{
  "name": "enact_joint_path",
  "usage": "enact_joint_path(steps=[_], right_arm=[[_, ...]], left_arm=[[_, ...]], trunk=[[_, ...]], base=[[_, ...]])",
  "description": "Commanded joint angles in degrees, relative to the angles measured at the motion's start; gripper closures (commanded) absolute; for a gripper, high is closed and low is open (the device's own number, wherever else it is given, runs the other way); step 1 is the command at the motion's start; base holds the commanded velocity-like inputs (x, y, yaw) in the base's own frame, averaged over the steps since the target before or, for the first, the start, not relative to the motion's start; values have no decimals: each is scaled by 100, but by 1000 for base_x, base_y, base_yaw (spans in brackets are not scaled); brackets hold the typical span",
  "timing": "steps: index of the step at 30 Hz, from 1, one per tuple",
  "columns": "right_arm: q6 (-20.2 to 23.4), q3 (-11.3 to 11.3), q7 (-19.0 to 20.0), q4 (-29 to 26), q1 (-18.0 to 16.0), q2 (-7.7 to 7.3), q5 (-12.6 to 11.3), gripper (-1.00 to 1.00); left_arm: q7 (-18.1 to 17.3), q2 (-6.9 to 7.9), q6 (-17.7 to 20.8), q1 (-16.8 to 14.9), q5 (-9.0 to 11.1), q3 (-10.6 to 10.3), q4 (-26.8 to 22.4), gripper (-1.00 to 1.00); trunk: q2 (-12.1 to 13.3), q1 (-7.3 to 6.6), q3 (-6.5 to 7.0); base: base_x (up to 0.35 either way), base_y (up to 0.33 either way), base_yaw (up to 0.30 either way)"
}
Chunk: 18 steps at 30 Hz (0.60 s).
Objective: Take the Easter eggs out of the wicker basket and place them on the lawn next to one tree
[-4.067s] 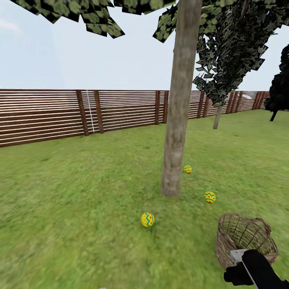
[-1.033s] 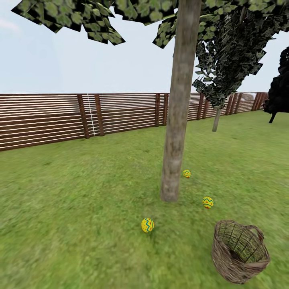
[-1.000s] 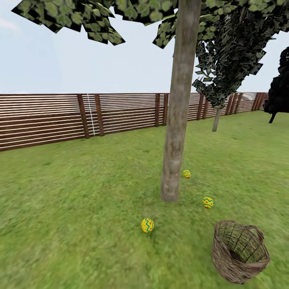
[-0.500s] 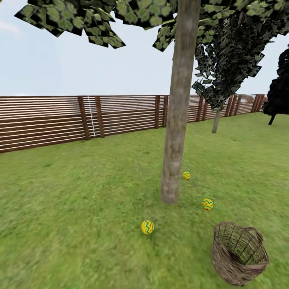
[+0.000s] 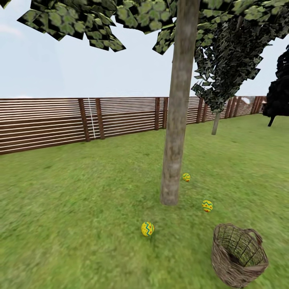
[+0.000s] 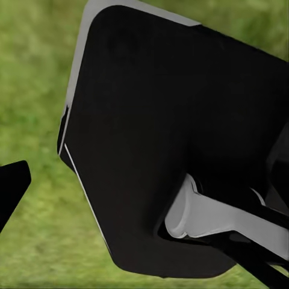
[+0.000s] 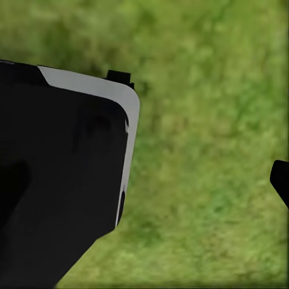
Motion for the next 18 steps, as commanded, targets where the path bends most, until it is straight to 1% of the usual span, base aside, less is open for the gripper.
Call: enact_joint_path(steps=[1, 3, 5, 7, 10, 14, 18], right_arm=[[8, -44, -3, 17, -8, 4, 55, -100], [3, -43, -24, 31, -8, 18, 55, -100], [-66, -43, -32, 115, -3, 55, 51, -100], [-93, -47, -33, 161, 9, 68, 48, -100], [-100, -51, -34, 185, 16, 75, 41, -100], [-102, -45, -34, 204, 37, 94, 45, -100], [-110, -44, -34, 208, 135, 130, 48, -100]], left_arm=[[-19, 1, 21, -5, 31, 44, 14, -100], [-18, -29, 11, 18, 34, 44, 17, -100], [-18, -80, -8, 173, 35, 44, 18, -100], [-13, -127, -21, 238, 31, 44, 18, -100], [-10, -175, -29, 276, 25, 44, 18, -100], [-9, -192, -31, 346, 19, 44, 18, -100], [-9, -191, -32, 422, 18, 44, 18, -100]], trunk=[[31, -20, 14], [111, -64, 62], [192, -107, 110], [272, -151, 157], [392, -217, 227], [553, -305, 320], [553, -305, 341]], base=[[0, 0, 0], [0, 0, 0], [0, 0, 0], [0, 0, 0], [0, 0, 0], [0, 0, 0], [0, 0, 0]])
